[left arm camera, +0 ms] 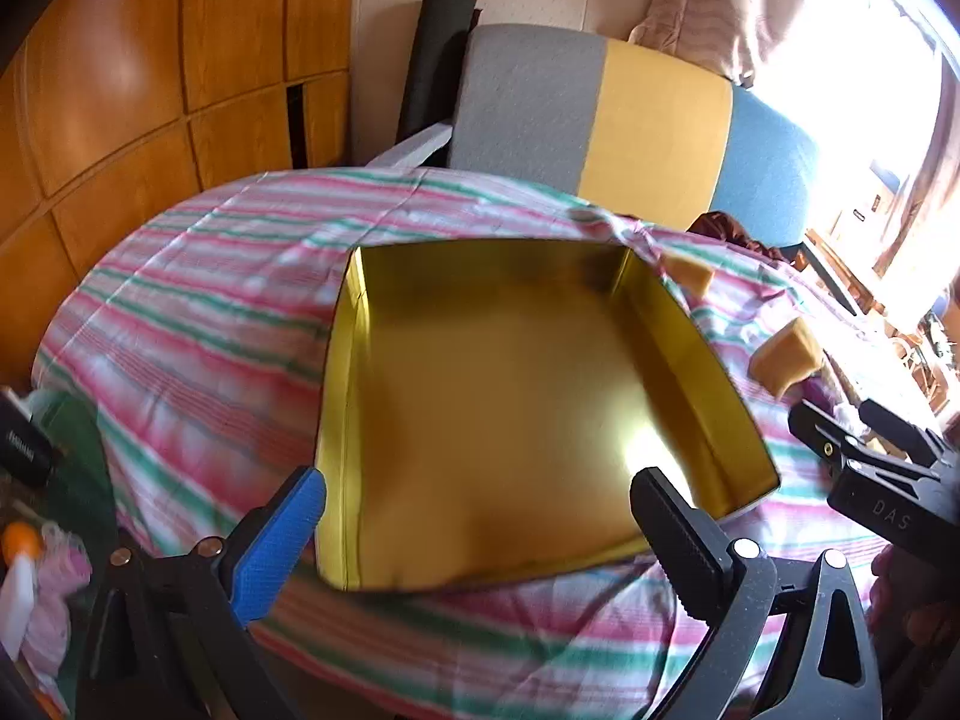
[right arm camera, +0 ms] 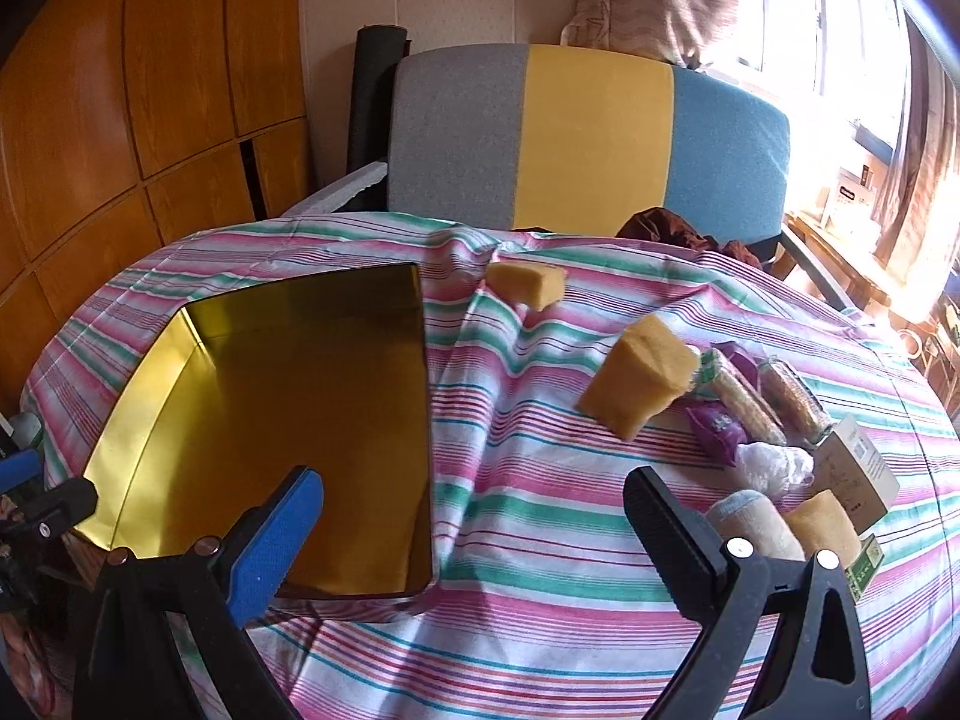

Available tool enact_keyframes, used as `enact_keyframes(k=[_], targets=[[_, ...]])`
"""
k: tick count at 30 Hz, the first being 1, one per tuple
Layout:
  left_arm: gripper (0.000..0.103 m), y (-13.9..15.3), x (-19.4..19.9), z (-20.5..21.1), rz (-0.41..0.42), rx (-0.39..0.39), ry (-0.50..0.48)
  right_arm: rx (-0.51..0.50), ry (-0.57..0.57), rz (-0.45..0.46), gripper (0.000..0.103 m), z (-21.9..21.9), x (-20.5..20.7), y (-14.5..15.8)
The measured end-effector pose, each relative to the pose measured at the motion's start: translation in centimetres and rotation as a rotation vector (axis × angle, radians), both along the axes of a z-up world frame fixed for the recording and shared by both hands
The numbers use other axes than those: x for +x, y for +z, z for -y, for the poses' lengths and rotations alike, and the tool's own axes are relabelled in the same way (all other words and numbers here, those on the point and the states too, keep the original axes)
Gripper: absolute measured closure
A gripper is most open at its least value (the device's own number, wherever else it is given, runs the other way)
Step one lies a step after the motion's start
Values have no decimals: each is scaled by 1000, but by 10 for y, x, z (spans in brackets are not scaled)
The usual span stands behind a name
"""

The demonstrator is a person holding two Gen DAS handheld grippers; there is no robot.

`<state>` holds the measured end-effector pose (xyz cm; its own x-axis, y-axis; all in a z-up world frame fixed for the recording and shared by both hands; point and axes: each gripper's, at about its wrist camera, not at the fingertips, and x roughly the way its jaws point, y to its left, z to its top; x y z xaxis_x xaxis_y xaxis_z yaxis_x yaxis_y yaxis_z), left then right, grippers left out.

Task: Organize objects
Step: 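Reach the left tool to the small yellow sponge and close on it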

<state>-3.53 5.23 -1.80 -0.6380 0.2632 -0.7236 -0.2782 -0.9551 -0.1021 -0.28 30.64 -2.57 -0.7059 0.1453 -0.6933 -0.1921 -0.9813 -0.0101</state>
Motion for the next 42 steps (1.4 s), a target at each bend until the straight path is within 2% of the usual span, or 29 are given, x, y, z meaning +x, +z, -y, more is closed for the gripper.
enact_keyframes(k=[4, 8, 12, 14, 16, 20, 24, 32, 34, 36, 37, 40, 42], targets=[[1, 24, -22, -30, -40, 2, -88, 22, -49, -2, 1, -41, -4, 6], [0, 45, -51, -84, -97, -46, -200, 29, -110, -7, 1, -86, -6, 11], [0, 50, -82, -144, -96, -103, -312, 21, -172, -31, 1, -125, -4, 14], [1, 46, -99, -178, -86, -144, -365, 0, -202, -49, 1, -142, -3, 14], [1, 39, -115, -207, -50, -145, -418, -37, -235, -64, 1, -158, -1, 11], [3, 20, -144, -257, -28, -197, -473, -132, -257, -26, 1, -175, -1, -2], [5, -4, -174, -299, 11, -254, -495, -153, -240, -34, 1, -176, -1, 0], [7, -44, -220, -338, 85, -316, -473, -184, -231, -39, 1, -177, -2, 0], [15, -52, -230, -341, 106, -326, -465, -186, -236, -42, 1, -179, -2, 0], [40, -59, -236, -343, 148, -308, -468, -192, -249, -45, 1, -184, -1, 1], [40, -62, -237, -343, 172, -295, -474, -198, -263, -51, 1, -187, 0, 1], [43, -58, -227, -342, 135, -288, -481, -226, -317, -76, 1, -201, 7, 3], [44, -50, -224, -336, 123, -255, -468, -246, -368, -91, 4, -213, 13, 3]])
